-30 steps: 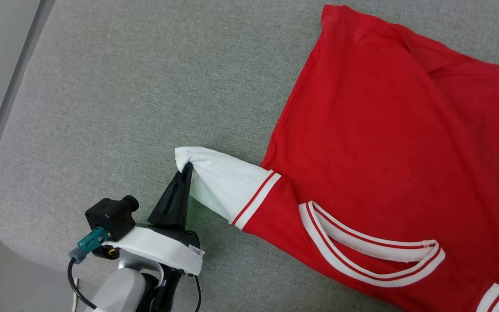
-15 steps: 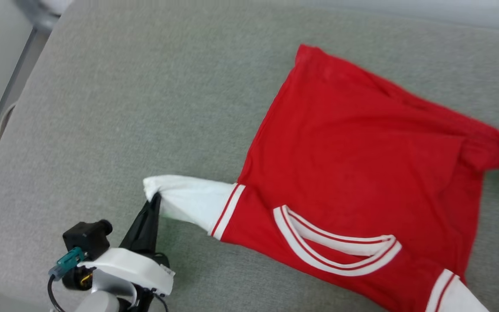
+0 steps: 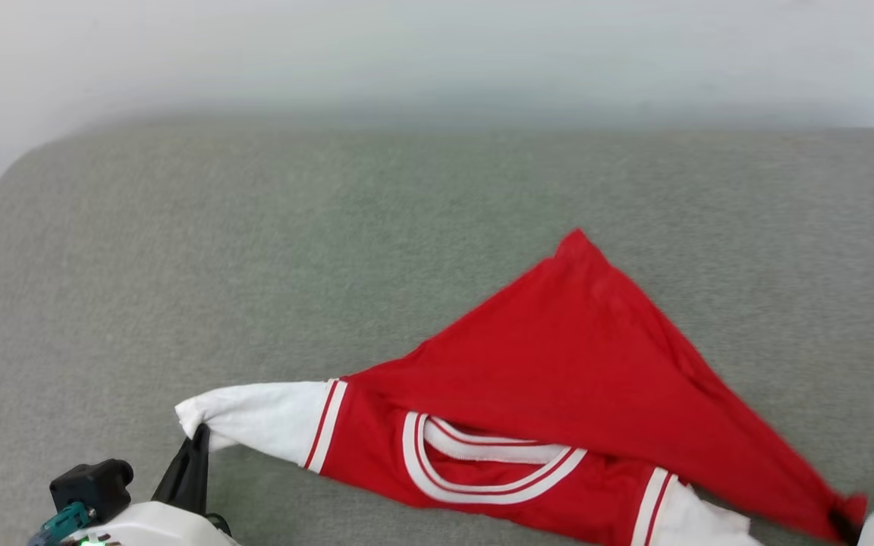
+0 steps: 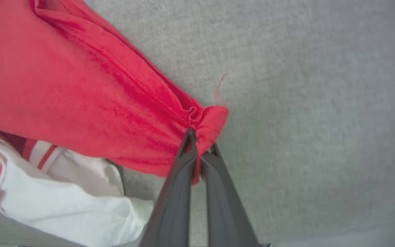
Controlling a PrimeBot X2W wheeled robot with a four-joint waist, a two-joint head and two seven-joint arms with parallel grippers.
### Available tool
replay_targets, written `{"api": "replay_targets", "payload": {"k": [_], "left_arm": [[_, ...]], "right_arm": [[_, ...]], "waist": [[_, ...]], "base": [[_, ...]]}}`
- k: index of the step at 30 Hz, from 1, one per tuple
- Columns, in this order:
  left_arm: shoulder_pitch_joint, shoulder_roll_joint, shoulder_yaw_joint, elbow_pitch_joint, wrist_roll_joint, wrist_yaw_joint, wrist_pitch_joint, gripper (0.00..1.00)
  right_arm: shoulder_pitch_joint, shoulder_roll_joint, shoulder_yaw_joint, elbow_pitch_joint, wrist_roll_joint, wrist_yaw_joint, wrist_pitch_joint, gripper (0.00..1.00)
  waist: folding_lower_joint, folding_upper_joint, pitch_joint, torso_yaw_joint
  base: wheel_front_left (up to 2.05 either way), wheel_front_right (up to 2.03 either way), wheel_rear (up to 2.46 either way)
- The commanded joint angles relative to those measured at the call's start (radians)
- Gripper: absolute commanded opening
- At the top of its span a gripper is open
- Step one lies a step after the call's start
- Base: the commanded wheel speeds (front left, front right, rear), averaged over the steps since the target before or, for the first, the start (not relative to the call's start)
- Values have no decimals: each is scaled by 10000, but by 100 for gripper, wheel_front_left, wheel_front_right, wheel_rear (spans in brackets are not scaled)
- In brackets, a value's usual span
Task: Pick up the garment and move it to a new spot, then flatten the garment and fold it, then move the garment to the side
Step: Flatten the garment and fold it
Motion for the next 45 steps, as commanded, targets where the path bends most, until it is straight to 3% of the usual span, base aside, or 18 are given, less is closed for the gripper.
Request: {"api": "replay_targets", "payload": {"k": [1, 6, 11, 13, 22, 27, 31, 40, 45], "left_arm": [[206, 37, 58, -99, -45, 118, 55, 0], [537, 193, 67, -209, -88, 252, 238, 0], [680, 204, 32, -346, -142, 350, 339, 0], [685, 200, -34, -409, -130, 353, 414, 0], [188, 169, -234, -727, -3, 317, 537, 0], [-201, 99, -312, -892, 94, 290, 463, 0], [-604, 1, -448, -991, 193, 188, 425, 0], [-1565, -319, -870, -916, 409, -184, 275, 0], [-2012, -471, -986, -813, 492, -355, 147, 0]], "right_arm": [[596, 348, -134, -250, -98, -15, -52, 0], [2246, 1216, -392, -671, -122, -15, -286, 0], [2726, 1404, -42, -77, 785, -13, -919, 0], [2522, 1418, 183, 226, 1154, -12, -1531, 100], [586, 1288, 539, 321, 95, -12, -5377, 100], [-981, 758, 1137, 1121, -156, -12, -5967, 100], [-2348, 16, 2023, 1887, 56, -12, -5208, 100], [-4900, -1891, 4709, 2644, 1130, -12, -1279, 100], [-5750, -2307, 5699, 2957, 1274, -12, -434, 100]], "waist": [[1, -1, -562, -615], [1, -1, -810, -857], [1, -1, -889, -989], [1, -1, -878, -1002], [1, -1, -466, -720], [1, -1, -23, -435], [1, -1, 430, -142], [1, -1, 1342, 632], [1, -1, 1796, 952]], "base": [[0, 0, 0], [0, 0, 0], [0, 0, 0], [0, 0, 0], [0, 0, 0], [0, 0, 0], [0, 0, 0], [0, 0, 0], [0, 0, 0]]}}
